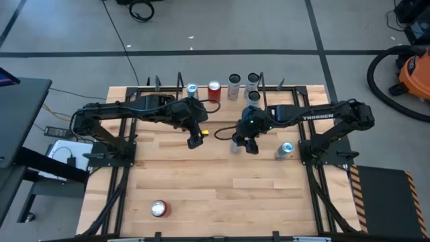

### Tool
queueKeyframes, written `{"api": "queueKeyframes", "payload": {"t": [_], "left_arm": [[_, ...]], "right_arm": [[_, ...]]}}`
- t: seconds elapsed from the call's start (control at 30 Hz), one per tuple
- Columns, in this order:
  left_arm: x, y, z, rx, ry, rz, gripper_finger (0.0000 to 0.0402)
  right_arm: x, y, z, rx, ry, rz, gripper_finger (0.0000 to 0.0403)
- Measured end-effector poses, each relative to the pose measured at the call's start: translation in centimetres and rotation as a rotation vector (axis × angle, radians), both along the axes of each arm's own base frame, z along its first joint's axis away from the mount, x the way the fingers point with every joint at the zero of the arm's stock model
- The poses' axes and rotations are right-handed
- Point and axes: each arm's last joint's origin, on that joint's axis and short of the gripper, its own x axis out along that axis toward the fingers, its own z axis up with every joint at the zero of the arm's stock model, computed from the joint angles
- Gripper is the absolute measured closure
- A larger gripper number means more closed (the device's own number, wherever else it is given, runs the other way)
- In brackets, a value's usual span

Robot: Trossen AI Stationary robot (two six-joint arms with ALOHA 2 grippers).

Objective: Place canned beverage on shelf
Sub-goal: Put the white-pink soda can on the shelf aligned with the other white-pink soda can

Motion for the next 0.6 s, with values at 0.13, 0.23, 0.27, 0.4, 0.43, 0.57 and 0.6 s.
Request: {"api": "queueKeyframes", "payload": {"t": [0.13,0.23,0.27,0.4,0.43,0.57,0.6], "left_arm": [[0.00,0.00,0.00,0.000,0.000,0.000,0.0086],[0.00,0.00,0.00,0.000,0.000,0.000,0.0086],[0.00,0.00,0.00,0.000,0.000,0.000,0.0086],[0.00,0.00,0.00,-0.001,0.000,0.002,0.0086],[0.00,0.00,0.00,-0.004,-0.001,0.004,0.0086],[0.04,0.00,0.03,-0.005,-0.007,0.006,0.0086],[0.04,0.00,0.04,-0.005,-0.007,0.006,0.0086]], "right_arm": [[0.12,0.14,0.07,-0.037,-0.006,-0.172,0.0144],[0.13,0.04,0.07,-0.036,-0.014,-0.291,0.0144],[0.12,-0.01,0.06,-0.028,-0.017,-0.328,0.0144],[0.18,-0.07,0.13,0.048,-0.043,-0.464,0.0143],[0.18,-0.07,0.13,0.063,-0.046,-0.491,0.0143],[0.13,-0.18,0.12,0.113,-0.064,-0.617,0.0143],[0.09,-0.22,0.10,0.128,-0.065,-0.648,0.0143]]}}
